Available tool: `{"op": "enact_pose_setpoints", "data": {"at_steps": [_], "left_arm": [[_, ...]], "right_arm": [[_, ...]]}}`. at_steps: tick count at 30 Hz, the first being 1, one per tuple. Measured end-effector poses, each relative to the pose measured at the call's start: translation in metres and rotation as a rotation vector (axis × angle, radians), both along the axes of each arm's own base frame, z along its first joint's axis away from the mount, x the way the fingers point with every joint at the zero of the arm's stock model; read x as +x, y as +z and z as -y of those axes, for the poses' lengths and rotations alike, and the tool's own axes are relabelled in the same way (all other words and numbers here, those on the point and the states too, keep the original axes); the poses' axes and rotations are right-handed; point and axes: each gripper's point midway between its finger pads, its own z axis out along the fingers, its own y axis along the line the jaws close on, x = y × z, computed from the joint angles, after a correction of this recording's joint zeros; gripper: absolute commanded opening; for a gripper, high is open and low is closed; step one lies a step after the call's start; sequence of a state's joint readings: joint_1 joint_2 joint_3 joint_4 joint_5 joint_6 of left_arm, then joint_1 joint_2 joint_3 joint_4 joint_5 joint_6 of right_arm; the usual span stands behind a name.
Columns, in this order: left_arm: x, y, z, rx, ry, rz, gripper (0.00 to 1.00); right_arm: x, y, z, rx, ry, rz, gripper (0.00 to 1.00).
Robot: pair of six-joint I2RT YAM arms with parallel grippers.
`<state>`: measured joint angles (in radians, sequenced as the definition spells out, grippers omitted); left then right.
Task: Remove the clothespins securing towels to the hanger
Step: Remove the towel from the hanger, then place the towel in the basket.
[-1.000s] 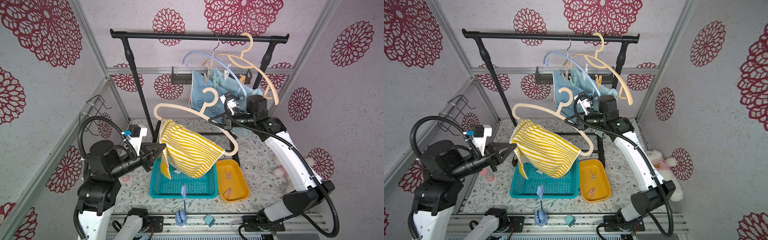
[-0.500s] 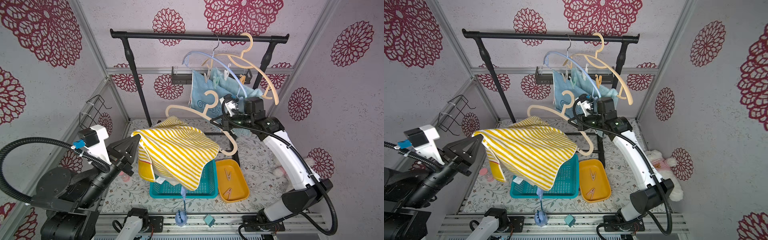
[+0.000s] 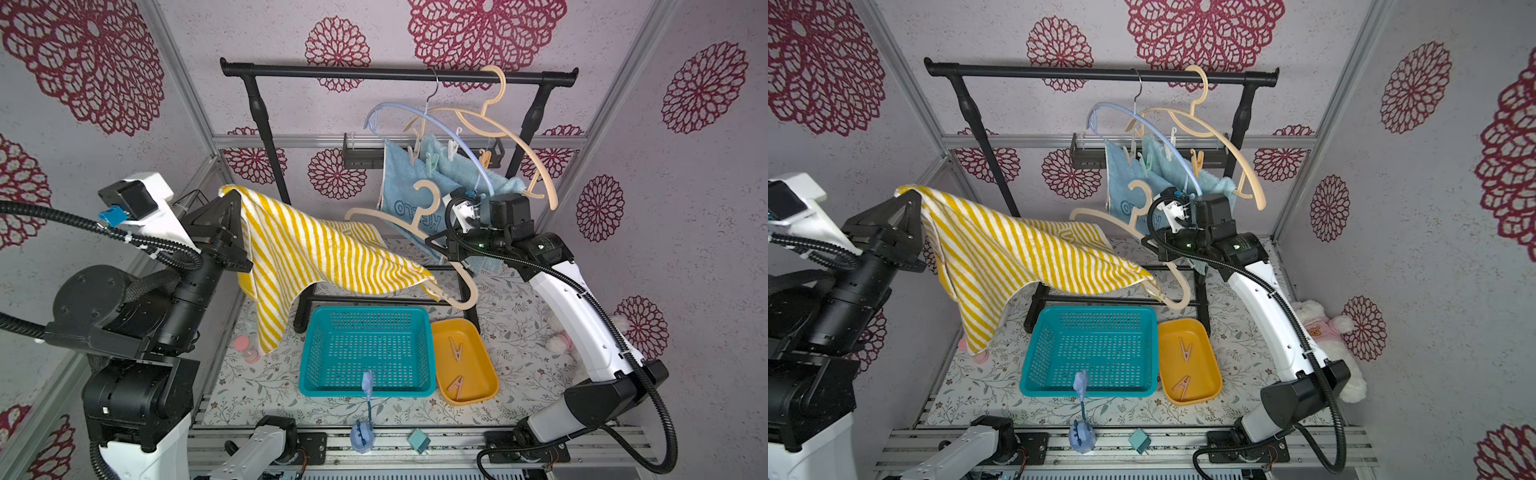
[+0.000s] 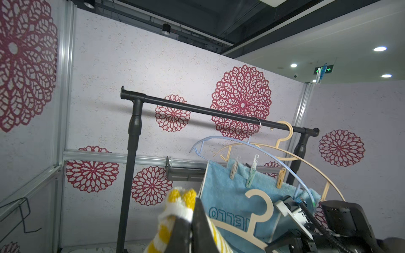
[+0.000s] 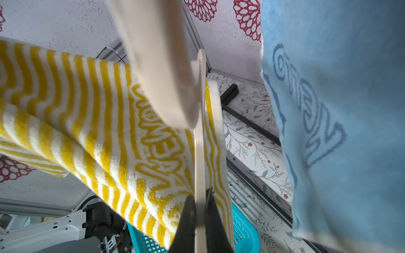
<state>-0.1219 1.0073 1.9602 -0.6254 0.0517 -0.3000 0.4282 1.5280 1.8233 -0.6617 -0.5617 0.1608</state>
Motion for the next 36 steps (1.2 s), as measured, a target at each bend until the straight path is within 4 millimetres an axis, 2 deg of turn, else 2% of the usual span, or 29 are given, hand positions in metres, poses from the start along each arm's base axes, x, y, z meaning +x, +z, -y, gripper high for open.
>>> {"op": "enact_pose_setpoints", "data": {"at_steps": [5, 8, 11, 14, 16, 18, 23, 28, 31, 33, 36], "left_arm": [[-0.031, 0.034, -0.018, -0.007, 0.094, 0.104, 0.0], [-0.062, 0.05, -0.032, -0.017, 0.153, 0.175, 0.0], [-0.092, 0.062, -0.041, -0.029, 0.189, 0.236, 0.0], [-0.101, 0.065, -0.042, -0.034, 0.19, 0.259, 0.0], [-0.093, 0.062, -0.039, -0.029, 0.175, 0.243, 0.0], [-0.073, 0.053, -0.032, -0.018, 0.149, 0.201, 0.0], [0.001, 0.024, -0.012, 0.021, 0.084, 0.054, 0.0], [0.05, -0.016, 0.007, 0.03, 0.002, -0.079, 0.0], [0.056, -0.032, 0.016, 0.015, -0.057, -0.125, 0.0], [0.049, -0.033, 0.021, -0.001, -0.093, -0.129, 0.0], [0.028, -0.025, 0.026, -0.023, -0.145, -0.102, 0.0]], "right_arm": [[-0.002, 0.002, 0.006, -0.021, -0.026, 0.019, 0.0], [0.002, 0.0, 0.011, -0.038, -0.051, 0.026, 0.0], [0.004, -0.004, 0.014, -0.055, -0.067, 0.027, 0.0], [0.003, -0.005, 0.014, -0.058, -0.067, 0.025, 0.0], [0.003, -0.005, 0.013, -0.055, -0.063, 0.026, 0.0], [0.003, -0.004, 0.012, -0.052, -0.059, 0.028, 0.0], [0.002, -0.003, 0.012, -0.05, -0.056, 0.029, 0.0], [-0.003, 0.003, 0.015, -0.045, -0.057, 0.039, 0.0], [-0.01, 0.012, 0.017, -0.033, -0.054, 0.059, 0.0], [-0.015, 0.018, 0.019, -0.025, -0.052, 0.074, 0.0], [-0.02, 0.025, 0.021, -0.016, -0.052, 0.091, 0.0]]}}
